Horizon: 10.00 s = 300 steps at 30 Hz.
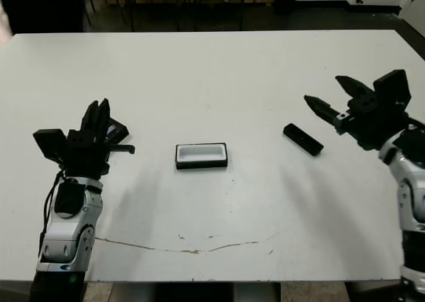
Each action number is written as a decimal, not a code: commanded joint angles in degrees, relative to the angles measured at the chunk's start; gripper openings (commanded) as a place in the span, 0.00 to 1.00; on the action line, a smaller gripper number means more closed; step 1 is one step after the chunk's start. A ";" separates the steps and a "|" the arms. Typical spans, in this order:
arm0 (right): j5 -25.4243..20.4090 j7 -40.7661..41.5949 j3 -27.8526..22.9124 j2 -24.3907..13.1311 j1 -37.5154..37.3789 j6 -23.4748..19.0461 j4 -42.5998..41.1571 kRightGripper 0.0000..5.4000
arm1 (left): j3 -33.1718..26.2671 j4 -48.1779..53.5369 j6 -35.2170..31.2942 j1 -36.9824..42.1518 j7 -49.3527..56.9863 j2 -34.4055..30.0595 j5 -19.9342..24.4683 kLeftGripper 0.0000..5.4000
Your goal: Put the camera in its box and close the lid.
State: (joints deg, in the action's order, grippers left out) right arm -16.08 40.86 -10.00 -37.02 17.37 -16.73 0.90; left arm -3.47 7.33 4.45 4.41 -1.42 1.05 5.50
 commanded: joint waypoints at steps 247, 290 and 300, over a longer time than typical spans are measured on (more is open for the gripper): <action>31.01 24.70 40.22 14.94 28.26 17.13 24.64 0.24 | 0.48 -1.06 1.07 -3.22 1.89 0.67 -1.33 0.00; 0.95 -2.77 3.20 14.04 -5.12 5.42 -8.38 0.51 | -8.87 9.92 -5.64 -5.25 -9.82 -19.79 -2.83 0.02; 1.47 -5.26 3.50 11.86 -7.42 4.36 -10.92 0.09 | -11.94 5.15 -15.38 3.83 -32.52 -41.25 6.61 0.42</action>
State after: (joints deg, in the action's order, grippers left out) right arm -14.77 35.81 -6.82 -24.46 10.43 -10.95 -9.83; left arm -16.13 14.51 -9.42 7.36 -31.44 -38.52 11.23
